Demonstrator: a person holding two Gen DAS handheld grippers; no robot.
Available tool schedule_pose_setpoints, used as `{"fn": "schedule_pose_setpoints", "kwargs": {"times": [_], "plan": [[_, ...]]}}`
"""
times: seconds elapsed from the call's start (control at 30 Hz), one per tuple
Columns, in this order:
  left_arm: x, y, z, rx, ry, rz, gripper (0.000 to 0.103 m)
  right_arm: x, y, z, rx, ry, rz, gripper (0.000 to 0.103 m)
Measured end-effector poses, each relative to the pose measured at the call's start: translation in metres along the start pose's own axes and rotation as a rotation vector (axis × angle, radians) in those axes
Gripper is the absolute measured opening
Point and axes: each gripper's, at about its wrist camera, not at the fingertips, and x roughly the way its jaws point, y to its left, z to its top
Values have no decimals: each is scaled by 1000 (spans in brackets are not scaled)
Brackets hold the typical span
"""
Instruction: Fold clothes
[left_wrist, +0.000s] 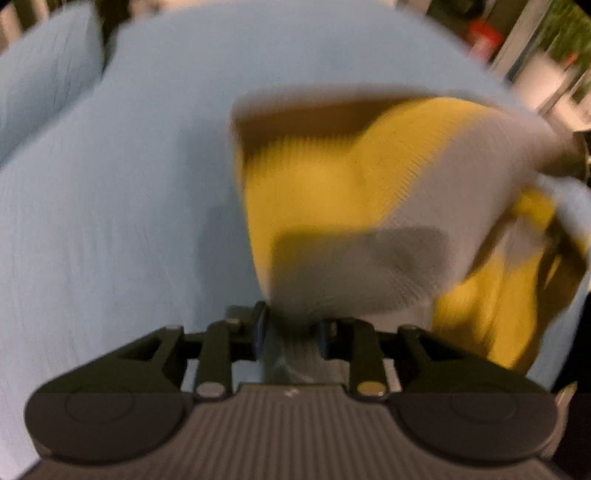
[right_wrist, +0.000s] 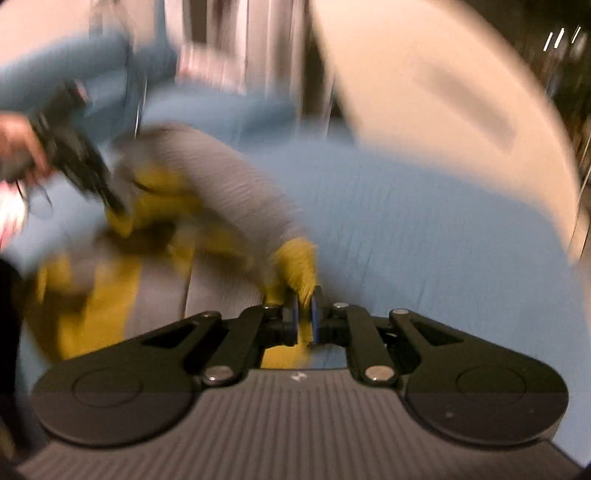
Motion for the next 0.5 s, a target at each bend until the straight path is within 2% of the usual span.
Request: {"fn": "schedule_pose_setpoints", "kwargs": {"times": [0.03,0.07,0.1,0.17,0.23,0.3,0.33,0.37,0.4,0.43,0.47,0.5], "plan": [[-6,1,-5,-10,-7,-3,49,9,4,-11,15,108,-5,14],[-14,2,-11,-24,-18,-3,61,7,6,-17,31,133,-25,16],[-26,6,-16,-38,-40,3,64,1,7,-20,58,128,-43,18],[-39,10,-15,-34,-76,27,66,-14,2,-20,157,98,-70,31],[-48,14,-9,-42,-115,43,67,-29,-7,-17,265,46,-88,37],[-58,20,10,-62,-185,32,76,-38,-18,-18,343,-18,-83,46],[-61,22,19,-70,-215,25,85,-45,-24,-19,405,-75,-64,54],[-60,22,28,-70,-228,17,89,-45,-31,-14,429,-101,-52,63],[-56,25,46,-73,-244,-7,90,-45,-38,-9,452,-126,-39,68],[-51,27,61,-82,-242,-34,91,-45,-44,-4,476,-152,-26,74],[-42,30,76,-103,-217,-62,92,-44,-52,-1,490,-201,10,77],[-27,36,97,-138,-172,-102,92,-39,-56,-2,491,-207,20,78]]}}
